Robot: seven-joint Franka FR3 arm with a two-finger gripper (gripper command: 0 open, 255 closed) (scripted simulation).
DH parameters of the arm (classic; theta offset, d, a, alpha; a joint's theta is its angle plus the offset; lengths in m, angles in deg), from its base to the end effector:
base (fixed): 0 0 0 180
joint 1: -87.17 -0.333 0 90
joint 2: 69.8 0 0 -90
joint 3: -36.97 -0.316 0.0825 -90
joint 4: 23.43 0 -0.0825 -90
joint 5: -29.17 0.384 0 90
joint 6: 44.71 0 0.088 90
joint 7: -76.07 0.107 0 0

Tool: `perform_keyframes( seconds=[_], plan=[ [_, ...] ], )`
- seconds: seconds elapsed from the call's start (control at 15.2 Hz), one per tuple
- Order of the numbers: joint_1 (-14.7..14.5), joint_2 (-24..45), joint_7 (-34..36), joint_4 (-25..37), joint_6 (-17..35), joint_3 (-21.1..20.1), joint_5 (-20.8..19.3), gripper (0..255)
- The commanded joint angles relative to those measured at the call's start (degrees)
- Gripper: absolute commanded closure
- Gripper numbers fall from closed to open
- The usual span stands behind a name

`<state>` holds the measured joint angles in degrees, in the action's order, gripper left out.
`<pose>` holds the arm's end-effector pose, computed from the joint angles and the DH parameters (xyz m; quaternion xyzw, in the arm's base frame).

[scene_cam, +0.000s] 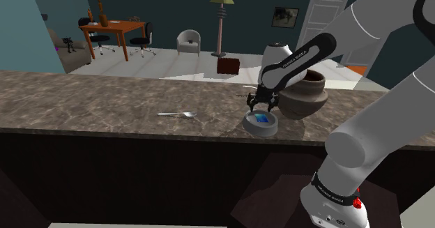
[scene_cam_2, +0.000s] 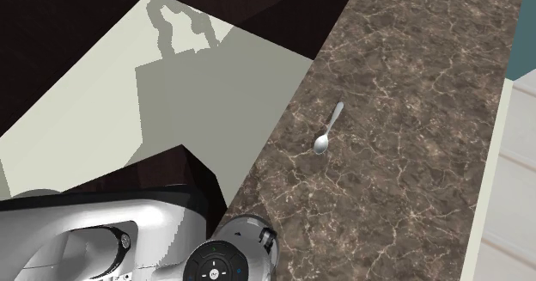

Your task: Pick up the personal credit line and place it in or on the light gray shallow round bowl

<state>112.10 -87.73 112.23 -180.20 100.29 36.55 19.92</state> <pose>0.3600 -0.1624 0.3272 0.8910 -0.4480 0.0584 0.0452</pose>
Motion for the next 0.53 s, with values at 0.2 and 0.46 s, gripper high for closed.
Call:
perform_keyframes(
  seconds=[0.2,0.46],
  plan=[
    [-0.31,-2.00,-0.31,0.47,-2.47,-0.02,0.50,0],
    [-1.04,-6.99,-0.97,2.30,-9.30,-0.14,1.63,0]
  ],
)
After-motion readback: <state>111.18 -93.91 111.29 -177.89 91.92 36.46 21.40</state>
